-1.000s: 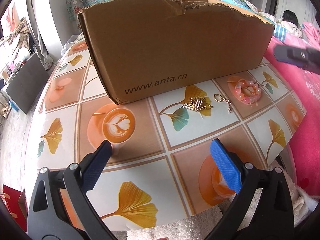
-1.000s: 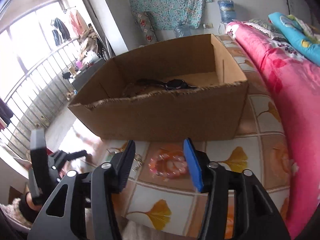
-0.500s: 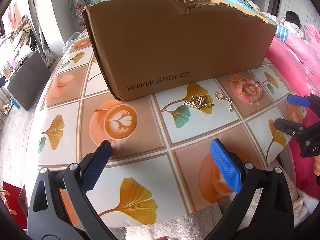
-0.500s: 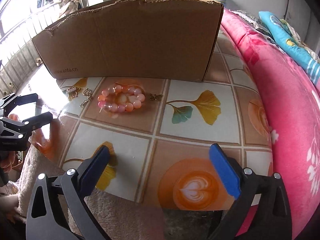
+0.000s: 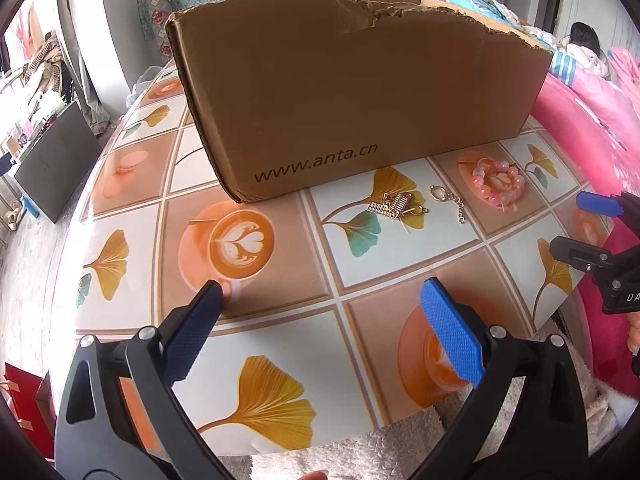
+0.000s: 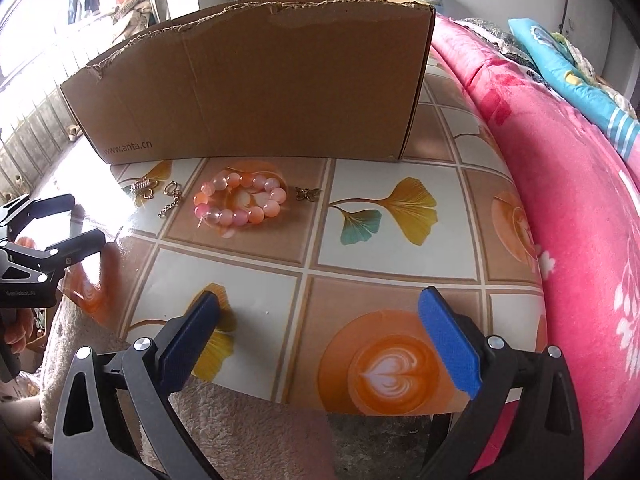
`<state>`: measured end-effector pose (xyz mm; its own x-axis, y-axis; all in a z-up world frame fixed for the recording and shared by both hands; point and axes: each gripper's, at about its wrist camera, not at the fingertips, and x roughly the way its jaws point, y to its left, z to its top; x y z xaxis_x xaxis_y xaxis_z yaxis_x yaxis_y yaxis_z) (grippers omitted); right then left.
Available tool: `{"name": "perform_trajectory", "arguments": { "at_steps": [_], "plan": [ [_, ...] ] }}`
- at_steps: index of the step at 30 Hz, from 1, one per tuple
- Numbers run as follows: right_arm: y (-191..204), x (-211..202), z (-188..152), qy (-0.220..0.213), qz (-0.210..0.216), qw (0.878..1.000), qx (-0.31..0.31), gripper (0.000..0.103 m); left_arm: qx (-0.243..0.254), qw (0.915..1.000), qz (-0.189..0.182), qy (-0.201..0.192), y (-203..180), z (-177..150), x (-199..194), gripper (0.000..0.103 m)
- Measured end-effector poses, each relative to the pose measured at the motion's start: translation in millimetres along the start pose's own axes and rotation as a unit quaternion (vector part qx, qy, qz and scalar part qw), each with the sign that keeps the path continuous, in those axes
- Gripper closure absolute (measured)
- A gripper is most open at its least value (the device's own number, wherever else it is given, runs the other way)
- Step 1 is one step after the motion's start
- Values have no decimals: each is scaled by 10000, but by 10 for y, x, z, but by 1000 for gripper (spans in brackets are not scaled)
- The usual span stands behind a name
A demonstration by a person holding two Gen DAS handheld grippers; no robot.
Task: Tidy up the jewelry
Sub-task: 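Move the open right gripper toward the gold charms beside the pink bracelet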
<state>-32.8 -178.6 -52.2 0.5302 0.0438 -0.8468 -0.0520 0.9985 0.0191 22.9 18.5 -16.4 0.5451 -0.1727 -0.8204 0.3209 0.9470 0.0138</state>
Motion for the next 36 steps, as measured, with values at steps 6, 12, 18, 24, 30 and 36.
{"name": "perform_trajectory", "arguments": {
  "at_steps": [6, 12, 18, 24, 30, 36],
  "plan": [
    [8, -253, 24, -599, 426, 9973, -23, 6, 23, 10000, -24, 19, 3, 9, 13, 7],
    [108, -294, 106, -784, 925, 9925, -151, 20, 20, 10000, -24, -51, -5, 14, 27, 7],
    [172, -186, 169, -656, 1188, 9907, 68, 28, 72, 9999, -60, -105, -4, 5, 26, 7],
    [175, -227, 71, -776, 1223, 9892, 239, 30, 86, 9999, -72, 45, -4, 50, 44, 7],
    [85, -193, -46, -677, 1265, 9888, 403, 33, 46, 9999, -45, 119, -9, 75, 57, 7],
    [18, -140, -86, -587, 1349, 9879, 495, 34, -26, 9999, 4, 161, -10, 89, 76, 7]
  ]
}}
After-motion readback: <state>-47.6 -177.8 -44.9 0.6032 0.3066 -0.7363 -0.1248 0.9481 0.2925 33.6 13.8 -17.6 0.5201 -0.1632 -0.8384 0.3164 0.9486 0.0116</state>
